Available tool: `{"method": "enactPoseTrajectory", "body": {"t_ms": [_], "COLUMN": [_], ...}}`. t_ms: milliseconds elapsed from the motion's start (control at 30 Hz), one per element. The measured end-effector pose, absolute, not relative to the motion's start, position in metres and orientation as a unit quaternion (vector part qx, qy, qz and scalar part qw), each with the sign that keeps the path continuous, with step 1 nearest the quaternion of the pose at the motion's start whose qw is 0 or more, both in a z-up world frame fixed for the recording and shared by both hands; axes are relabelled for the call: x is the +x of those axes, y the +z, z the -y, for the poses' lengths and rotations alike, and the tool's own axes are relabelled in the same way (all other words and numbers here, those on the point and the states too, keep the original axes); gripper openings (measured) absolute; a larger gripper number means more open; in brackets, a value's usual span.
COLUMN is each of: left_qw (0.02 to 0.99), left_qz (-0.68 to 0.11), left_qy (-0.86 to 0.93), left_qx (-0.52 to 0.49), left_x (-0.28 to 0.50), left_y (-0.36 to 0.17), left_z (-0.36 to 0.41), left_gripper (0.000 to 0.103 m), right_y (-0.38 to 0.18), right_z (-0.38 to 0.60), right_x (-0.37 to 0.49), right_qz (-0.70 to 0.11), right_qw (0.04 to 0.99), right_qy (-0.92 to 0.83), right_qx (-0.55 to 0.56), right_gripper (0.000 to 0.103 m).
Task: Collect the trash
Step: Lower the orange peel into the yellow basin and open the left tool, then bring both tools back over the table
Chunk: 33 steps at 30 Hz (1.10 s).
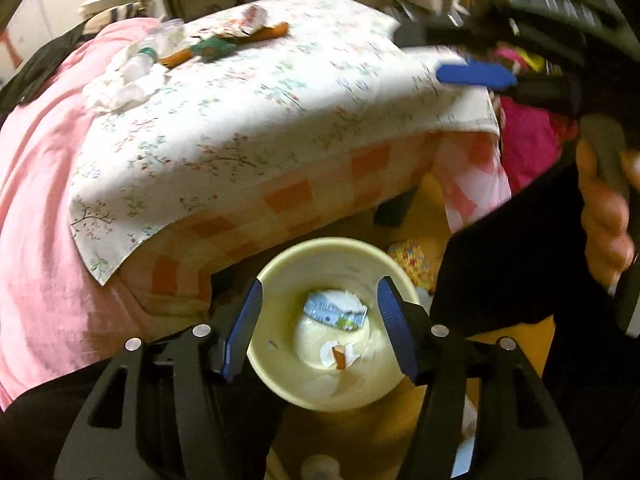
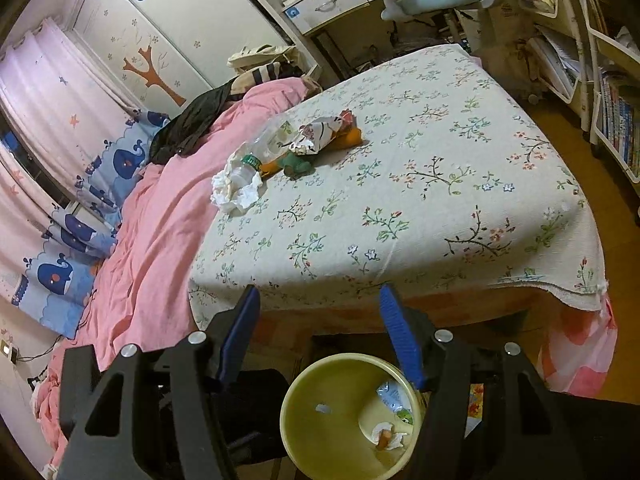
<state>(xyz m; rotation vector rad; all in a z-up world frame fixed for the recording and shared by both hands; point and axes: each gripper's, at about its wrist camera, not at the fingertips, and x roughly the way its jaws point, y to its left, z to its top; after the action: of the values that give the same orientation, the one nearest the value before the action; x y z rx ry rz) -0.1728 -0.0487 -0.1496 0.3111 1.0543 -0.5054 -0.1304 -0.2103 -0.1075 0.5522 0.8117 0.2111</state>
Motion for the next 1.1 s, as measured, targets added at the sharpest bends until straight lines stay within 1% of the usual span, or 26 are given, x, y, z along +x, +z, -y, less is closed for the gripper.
{"method": "enactPoseTrajectory", "body": {"t_ms": [167,233,333,400,500,700,833,1000,1100], "left_qw": [0.867,0.882,0.91,0.923,0.934,0.934,0.934,0.937,0.938], "left_qz": [-0.455,-0.436,-0.39,-0.365,-0.342,-0.349,-0.35,-0.344,-0.344], "left_qy": [-0.193,-0.174,-0.141,-0.121,-0.099,-0.082,-0.071,-0.06,-0.052], "left_qx": [0.068,0.043,0.029,0.024,0.014,0.009,0.013,0.002,-0.009], "left_x": [-0.161,-0.157,-0.155,-0.153,-0.141,-0.105,-0.072,-0.044,-0.029], "left_y": [-0.127,-0.118,-0.102,-0.092,-0.078,-0.069,-0.065,-0.057,-0.055], "left_z": [0.02,0.009,-0.001,-0.007,-0.015,-0.024,-0.024,-0.028,-0.033], "left_gripper": [0.066,0.066,0.07,0.076,0.078,0.078,0.078,0.078,0.078], "right_y": [-0.106,-0.105,-0.103,-0.101,-0.1,-0.098,-0.09,-0.071,-0.071], "right_z": [0.21,0.209,0.208,0.207,0.203,0.197,0.194,0.183,0.179], "right_x": [-0.131,-0.132,-0.132,-0.131,-0.13,-0.12,-0.097,-0.046,-0.008], "right_qz": [-0.386,-0.385,-0.381,-0.377,-0.374,-0.372,-0.372,-0.372,-0.386], "right_qw": [0.879,0.88,0.883,0.885,0.889,0.891,0.895,0.902,0.897], "right_qy": [0.1,0.098,0.097,0.097,0.098,0.1,0.103,0.119,0.122], "right_qx": [0.262,0.26,0.256,0.254,0.247,0.239,0.222,0.183,0.177], "right_gripper": [0.061,0.061,0.061,0.061,0.061,0.061,0.062,0.062,0.061]}}
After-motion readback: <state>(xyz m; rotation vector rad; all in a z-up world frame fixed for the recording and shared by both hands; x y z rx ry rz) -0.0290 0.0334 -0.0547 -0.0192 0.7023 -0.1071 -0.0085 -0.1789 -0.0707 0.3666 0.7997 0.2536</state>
